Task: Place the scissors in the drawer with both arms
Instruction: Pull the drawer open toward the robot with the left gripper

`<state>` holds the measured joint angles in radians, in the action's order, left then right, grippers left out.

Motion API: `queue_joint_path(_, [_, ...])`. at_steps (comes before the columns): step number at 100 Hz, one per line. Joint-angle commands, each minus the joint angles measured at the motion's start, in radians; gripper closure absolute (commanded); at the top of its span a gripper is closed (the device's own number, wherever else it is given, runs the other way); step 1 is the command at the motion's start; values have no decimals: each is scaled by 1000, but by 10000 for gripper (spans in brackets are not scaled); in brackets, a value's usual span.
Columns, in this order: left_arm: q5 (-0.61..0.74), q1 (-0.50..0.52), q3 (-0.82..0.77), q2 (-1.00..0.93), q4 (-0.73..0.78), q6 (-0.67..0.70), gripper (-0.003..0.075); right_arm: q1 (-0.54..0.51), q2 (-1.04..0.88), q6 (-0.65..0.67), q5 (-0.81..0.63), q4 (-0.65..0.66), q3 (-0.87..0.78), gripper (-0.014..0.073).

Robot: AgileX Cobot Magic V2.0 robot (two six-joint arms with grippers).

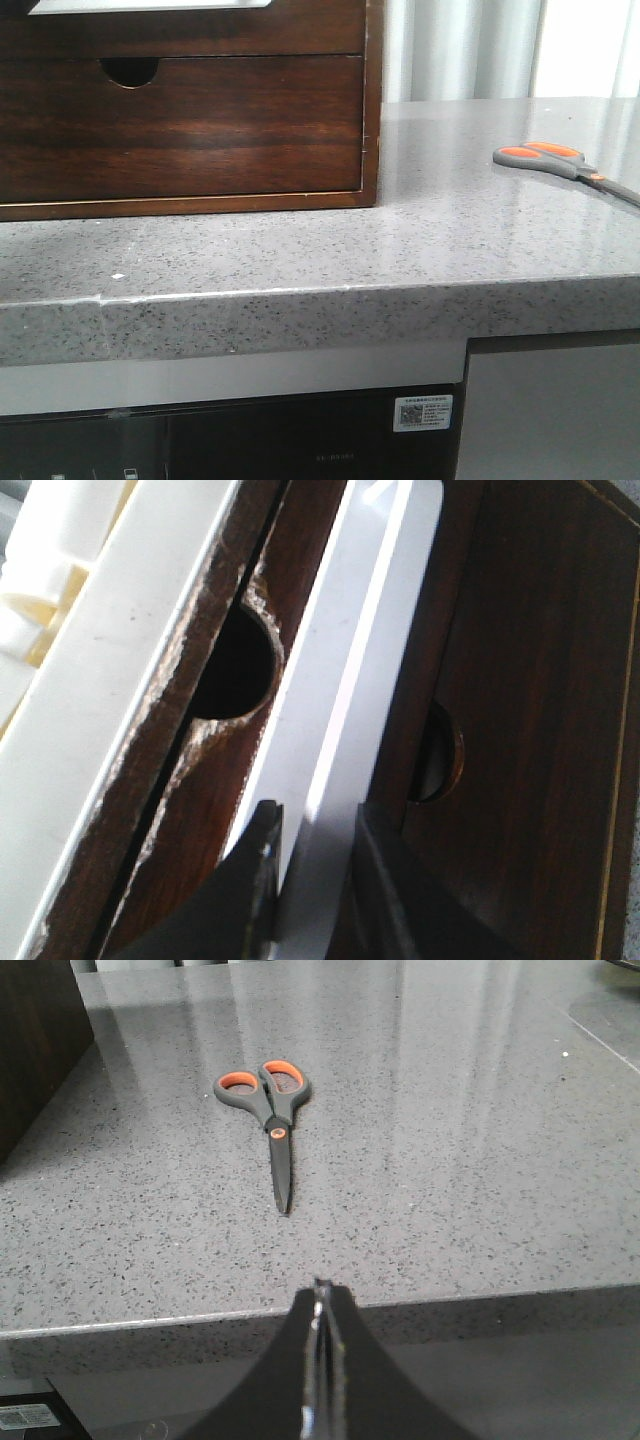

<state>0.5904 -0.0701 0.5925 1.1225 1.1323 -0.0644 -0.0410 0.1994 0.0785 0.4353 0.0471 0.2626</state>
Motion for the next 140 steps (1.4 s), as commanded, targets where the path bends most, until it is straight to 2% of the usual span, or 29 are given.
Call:
queue_joint_path(1, [-12, -8, 20, -10, -55, 47, 739, 1, 18, -5, -74, 0, 36, 660])
queue_joint_path(58, [-8, -8, -3, -150, 1, 105, 739, 1, 18, -5, -71, 0, 36, 660])
queue_joint_path(123, [-8, -8, -211, -423, 5, 130, 739, 1, 18, -5, -68, 0, 36, 660])
queue_joint_path(140, [-8, -8, -242, -442, 5, 139, 738, 1, 18, -5, -67, 0, 36, 660])
